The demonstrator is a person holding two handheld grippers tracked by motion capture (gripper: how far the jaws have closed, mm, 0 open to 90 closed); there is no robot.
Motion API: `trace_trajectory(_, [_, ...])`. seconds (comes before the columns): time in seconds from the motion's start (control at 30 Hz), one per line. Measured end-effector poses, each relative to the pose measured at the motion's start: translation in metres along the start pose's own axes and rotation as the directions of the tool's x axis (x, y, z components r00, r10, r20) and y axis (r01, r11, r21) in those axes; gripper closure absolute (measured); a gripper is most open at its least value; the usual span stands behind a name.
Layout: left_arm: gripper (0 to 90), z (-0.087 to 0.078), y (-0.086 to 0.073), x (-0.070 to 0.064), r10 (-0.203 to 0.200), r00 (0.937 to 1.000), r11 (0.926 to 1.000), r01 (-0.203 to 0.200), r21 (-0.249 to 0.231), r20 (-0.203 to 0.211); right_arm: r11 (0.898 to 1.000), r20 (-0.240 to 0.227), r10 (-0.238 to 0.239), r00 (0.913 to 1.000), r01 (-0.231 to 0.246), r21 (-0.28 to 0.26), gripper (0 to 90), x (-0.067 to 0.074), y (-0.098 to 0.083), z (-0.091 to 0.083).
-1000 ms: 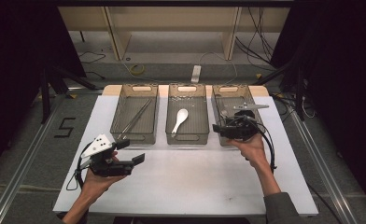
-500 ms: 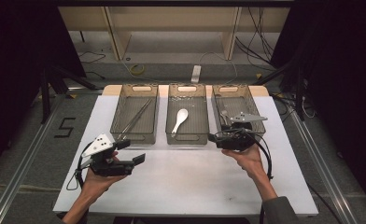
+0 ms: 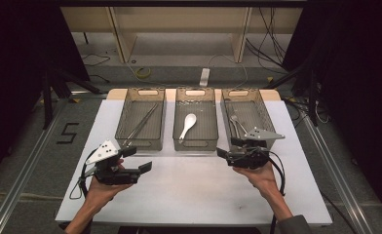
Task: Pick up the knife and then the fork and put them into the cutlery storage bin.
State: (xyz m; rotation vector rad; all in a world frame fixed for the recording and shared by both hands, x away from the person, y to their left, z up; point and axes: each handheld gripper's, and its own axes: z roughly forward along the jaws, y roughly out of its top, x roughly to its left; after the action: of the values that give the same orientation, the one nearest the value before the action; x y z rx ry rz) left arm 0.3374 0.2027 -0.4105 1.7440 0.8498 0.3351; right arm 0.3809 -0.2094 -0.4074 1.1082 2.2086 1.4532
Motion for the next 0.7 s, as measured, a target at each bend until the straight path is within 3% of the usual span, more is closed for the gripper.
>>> trace_trajectory(0.27, [15.7, 0.001, -0.001, -0.001, 0.000, 0.9998, 1.0000, 0.000, 0.007, 0.022, 1.000, -0.015, -0.011, 0.9998, 0.010, -0.025, 26.8, 0.007, -0.018, -0.015])
trace_trajectory(0.37, [15.7, 0.001, -0.001, -0.002, -0.025, 0.9988, 0.9997, 0.025, -0.003, 0.042, 0.999, -0.012, -0.017, 0.9998, 0.016, -0.031, 25.0, 0.011, -0.022, -0.021])
trace_trajectory(0.7, [15.7, 0.001, -0.001, -0.004, -0.009, 0.9989, 0.9999, 0.008, 0.009, 0.046, 0.998, 0.032, -0.017, 0.9993, 0.019, -0.054, 23.3, 0.012, -0.041, -0.038])
